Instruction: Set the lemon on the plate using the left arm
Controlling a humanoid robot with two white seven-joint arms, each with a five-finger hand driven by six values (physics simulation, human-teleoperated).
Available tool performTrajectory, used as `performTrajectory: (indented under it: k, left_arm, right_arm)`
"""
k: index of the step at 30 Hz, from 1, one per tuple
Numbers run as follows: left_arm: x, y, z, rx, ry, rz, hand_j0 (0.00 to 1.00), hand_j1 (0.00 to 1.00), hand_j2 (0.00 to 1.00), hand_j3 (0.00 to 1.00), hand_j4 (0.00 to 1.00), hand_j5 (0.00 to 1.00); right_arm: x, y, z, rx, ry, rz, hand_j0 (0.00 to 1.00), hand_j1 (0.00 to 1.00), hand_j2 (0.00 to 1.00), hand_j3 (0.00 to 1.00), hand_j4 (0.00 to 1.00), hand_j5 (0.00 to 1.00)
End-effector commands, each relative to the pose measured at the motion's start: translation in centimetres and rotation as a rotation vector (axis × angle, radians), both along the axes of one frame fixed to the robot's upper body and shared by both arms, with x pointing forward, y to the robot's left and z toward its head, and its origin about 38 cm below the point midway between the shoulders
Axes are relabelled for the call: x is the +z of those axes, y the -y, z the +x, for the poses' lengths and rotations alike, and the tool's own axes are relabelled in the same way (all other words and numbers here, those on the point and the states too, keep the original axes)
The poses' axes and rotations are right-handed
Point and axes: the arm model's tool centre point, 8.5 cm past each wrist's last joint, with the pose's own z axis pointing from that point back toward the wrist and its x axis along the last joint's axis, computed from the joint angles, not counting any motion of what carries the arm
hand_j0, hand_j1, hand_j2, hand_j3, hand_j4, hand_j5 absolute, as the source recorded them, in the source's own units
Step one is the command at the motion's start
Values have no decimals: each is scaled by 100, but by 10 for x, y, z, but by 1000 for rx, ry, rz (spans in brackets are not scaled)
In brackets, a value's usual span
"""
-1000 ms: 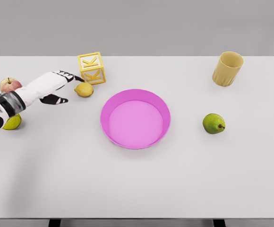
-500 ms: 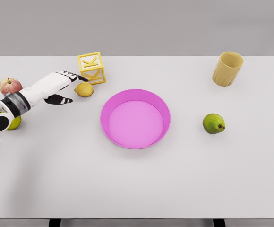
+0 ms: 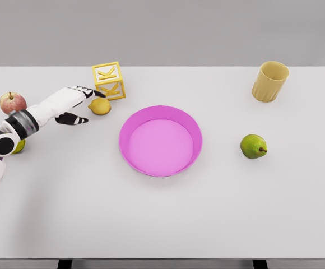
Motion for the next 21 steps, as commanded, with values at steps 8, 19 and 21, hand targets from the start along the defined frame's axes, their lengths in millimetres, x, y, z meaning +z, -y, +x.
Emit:
performTrajectory:
  k: [8,19,21]
  left_arm:
    - [-2,-2,1,11,-10,-9,82,82,82,82,82,82]
    - [-3,3,1,5,-11,-16,80,80,80,80,80,80]
    - [-3,3,1,5,-11,-16,79,79,79,79,79,79]
  right_arm:
    - [0,0,0,-1,0,0,100,100,100,100,100,100]
    - [0,0,0,0,1,0,100,100,100,100,100,100]
    - [0,0,0,0,1,0,100,100,100,100,100,100]
